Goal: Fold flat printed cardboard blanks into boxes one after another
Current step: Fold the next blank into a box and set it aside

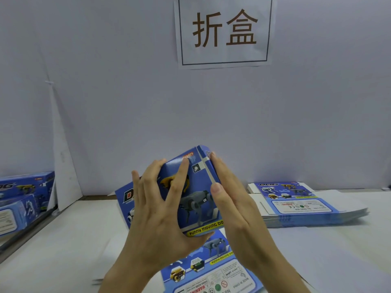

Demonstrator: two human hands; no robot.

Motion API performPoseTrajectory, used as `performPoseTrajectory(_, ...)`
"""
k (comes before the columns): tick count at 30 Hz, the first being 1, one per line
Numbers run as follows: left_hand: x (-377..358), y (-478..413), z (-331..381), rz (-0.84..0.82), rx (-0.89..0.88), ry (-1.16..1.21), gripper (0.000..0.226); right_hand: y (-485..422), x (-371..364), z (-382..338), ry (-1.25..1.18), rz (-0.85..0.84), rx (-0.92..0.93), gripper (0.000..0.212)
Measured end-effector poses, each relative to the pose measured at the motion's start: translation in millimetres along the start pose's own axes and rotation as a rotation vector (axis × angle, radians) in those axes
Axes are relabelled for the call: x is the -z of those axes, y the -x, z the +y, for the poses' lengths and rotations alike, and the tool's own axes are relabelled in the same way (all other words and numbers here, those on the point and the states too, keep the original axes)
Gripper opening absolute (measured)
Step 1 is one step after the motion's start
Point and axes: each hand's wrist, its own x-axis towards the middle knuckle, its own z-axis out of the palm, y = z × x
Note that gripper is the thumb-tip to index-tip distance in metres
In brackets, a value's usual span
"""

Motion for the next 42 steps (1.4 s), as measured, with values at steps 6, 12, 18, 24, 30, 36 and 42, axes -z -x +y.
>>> performPoseTrajectory(6,4.2,0.0,3.0,-0.020,0.019,0.026,0.106,1.0,4.3,-0.4,0.181,-0.116,0.035,0.070)
performPoseTrajectory(12,14.7,-1.4,7.7,-0.006,0.036,0.030,0.111,-3.4,32.2,-1.1,-0.095,-0.292,0.063,0.077)
performPoseTrajectory(18,27.4,-4.0,10.2,0.022,0.146,0.195,0.114,-5.8,43.1,0.5,-0.001,-0.243,0.247,0.063)
performPoseTrajectory(24,26.9,-3.4,13.7,0.059,0.136,0.173,0.110,-3.5,25.5,0.4,0.175,-0.161,0.344,0.062)
performPoseTrajectory(30,25.5,-4.4,7.5,0.005,0.079,0.127,0.111,-1.3,22.6,-1.8,0.117,-0.190,0.271,0.073)
performPoseTrajectory(36,23.3,-5.1,6.1,-0.015,-0.010,0.064,0.109,1.2,7.9,2.9,-0.013,-0.129,0.198,0.065)
performPoseTrajectory(42,23.3,-5.1,3.7,-0.013,-0.027,0.094,0.113,0.4,14.5,0.6,-0.103,-0.137,0.174,0.058)
